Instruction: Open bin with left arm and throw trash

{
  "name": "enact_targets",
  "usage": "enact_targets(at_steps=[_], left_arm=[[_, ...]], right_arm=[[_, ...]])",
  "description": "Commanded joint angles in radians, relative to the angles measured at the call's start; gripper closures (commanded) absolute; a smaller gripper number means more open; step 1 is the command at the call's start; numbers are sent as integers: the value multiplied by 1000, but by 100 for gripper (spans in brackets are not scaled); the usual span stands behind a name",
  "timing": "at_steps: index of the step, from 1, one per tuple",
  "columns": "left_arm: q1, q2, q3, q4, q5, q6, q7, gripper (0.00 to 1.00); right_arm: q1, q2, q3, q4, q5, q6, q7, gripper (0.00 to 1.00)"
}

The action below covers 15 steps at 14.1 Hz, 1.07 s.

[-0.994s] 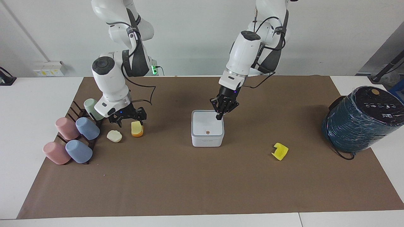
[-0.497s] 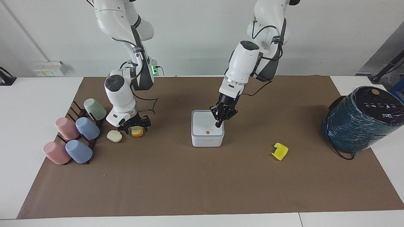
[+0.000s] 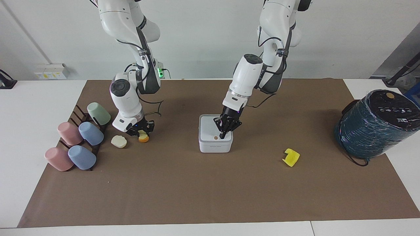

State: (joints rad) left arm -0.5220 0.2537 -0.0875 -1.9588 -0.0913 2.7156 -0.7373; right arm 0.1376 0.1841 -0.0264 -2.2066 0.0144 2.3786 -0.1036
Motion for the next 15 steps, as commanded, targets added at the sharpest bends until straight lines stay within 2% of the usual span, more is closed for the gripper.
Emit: enact_targets(at_steps=[1,4,7,10,12,15], left_arm=[[-27,-5,12,-32,-11,12,-5,99],[-47,-8,12,-66,-11,13,6,99],[-69,-7,12,-95,-11,13,7,98],[-55,-11,14,-57,-11,-10,6,97],[-23,-27,20,19,-11,-125,7,97],[37,-45,20,136,-10,-327,10,95]], right_arm=[[-7,-21,3,57,93,-114,-24,100],[-9,-25,2,174,201,-217,75,100],[2,-9,3,270,340,-220,214,100],[7,-3,3,318,490,-216,278,100],[7,6,3,347,553,-213,291,100],[7,6,3,396,562,-214,352,100]])
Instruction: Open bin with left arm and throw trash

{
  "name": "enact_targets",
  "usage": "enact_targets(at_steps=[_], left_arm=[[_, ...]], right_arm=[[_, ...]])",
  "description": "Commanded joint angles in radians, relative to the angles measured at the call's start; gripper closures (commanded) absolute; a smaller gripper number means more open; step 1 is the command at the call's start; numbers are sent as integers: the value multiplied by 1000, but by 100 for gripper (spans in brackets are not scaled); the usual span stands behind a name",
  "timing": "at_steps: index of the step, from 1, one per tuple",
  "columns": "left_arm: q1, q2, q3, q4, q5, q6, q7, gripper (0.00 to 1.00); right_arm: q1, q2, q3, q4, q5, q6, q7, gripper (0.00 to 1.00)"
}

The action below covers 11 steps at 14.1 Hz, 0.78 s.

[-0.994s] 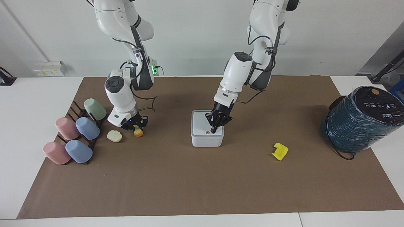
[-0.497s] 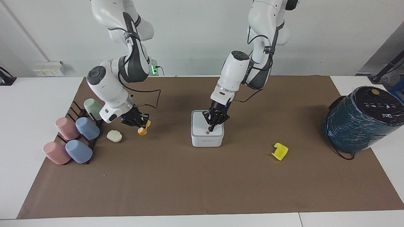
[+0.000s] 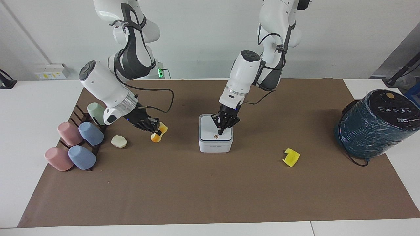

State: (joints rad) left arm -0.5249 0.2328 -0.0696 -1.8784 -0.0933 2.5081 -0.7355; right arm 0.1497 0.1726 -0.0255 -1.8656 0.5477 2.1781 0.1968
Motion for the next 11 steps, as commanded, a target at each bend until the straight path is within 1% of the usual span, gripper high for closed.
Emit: enact_targets(at_steps=[1,3,6,7,10,11], left_arm=[[60,-35,2,62,-8,-150,8,94],[97,-49,4,64,-8,-192,16,87],[164,-70,5,47,-6,-273,121,68],[189,-72,5,44,-8,-297,169,66],[259,-81,5,16,-6,-299,278,53],[288,-86,5,9,-8,-298,316,41]], right_arm=[[-2,18,6,69,58,-9,100,100],[39,21,16,91,135,18,185,100],[166,39,16,86,144,182,364,100],[203,47,18,83,143,213,409,100],[281,57,16,59,141,229,447,100],[286,64,18,43,140,229,446,100]])
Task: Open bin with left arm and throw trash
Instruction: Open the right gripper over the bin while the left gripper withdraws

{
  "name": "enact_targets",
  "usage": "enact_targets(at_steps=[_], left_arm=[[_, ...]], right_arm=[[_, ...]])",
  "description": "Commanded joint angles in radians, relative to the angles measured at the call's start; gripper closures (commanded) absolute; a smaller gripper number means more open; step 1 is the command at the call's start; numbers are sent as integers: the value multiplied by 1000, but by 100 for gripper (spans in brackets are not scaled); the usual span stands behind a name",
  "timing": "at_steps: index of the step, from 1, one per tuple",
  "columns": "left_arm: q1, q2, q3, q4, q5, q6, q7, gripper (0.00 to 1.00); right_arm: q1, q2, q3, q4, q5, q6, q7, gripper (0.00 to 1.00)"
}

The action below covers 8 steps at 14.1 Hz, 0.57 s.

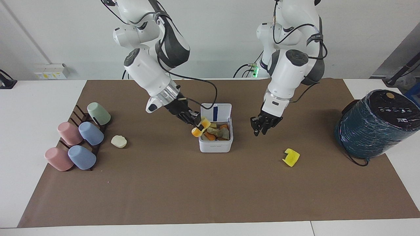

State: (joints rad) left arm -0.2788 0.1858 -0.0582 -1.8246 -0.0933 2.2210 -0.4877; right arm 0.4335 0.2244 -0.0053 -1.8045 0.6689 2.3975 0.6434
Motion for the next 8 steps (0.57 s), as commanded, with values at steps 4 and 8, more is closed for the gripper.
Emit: enact_targets(at_steps=[4,8], left_arm=[[134,-46,-6,-97,-8,69,236,0],[182,10,-5,-114,-6,176,389,0]], right_arm=[[85,59,-4,-45,20,87,1,70],[91,67,-4,-41,20,89,-2,10]])
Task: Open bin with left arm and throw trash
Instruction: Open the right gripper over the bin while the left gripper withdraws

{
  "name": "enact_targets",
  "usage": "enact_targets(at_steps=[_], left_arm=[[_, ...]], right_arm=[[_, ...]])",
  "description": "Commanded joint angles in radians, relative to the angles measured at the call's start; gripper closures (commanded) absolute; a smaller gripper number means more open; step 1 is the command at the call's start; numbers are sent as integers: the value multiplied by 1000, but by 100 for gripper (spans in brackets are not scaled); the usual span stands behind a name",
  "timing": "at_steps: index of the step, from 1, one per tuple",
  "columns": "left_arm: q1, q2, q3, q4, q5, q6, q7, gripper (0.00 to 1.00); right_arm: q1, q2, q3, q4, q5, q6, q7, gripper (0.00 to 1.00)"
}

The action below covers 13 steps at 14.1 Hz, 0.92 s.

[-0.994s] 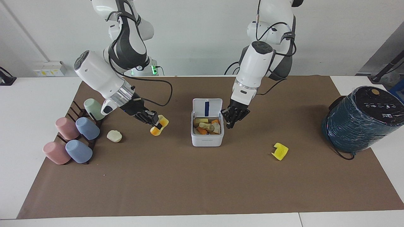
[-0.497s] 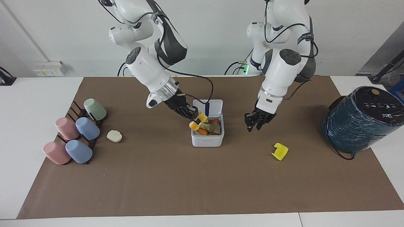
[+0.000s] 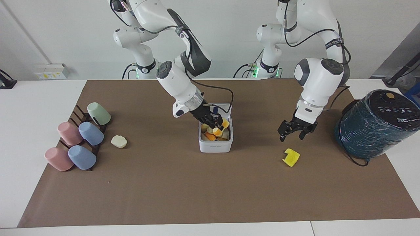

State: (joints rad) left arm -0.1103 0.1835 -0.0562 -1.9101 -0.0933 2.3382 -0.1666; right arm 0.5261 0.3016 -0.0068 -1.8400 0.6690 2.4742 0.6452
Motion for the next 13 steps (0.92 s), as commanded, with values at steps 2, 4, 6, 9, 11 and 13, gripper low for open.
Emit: enact_targets(at_steps=[2,4,6,9,11,13], left_arm=[[15,59,-7,-29,-6,128,116,0],[21,105,-7,-26,-5,197,165,0],[24,155,-5,-23,1,254,214,0],[43,189,-7,-24,1,296,278,0],[43,205,-5,-26,1,316,289,0],[43,217,-5,-29,3,336,292,0]], right_arm=[[-3,-9,-2,-2,8,11,-7,0],[-12,-9,-2,-2,3,11,-13,0],[-8,-9,-2,4,1,11,-12,0],[-12,-15,-4,5,-38,2,-13,0],[-15,-25,-12,19,-77,-8,-13,0],[-52,-58,-18,31,-165,-43,-13,0]])
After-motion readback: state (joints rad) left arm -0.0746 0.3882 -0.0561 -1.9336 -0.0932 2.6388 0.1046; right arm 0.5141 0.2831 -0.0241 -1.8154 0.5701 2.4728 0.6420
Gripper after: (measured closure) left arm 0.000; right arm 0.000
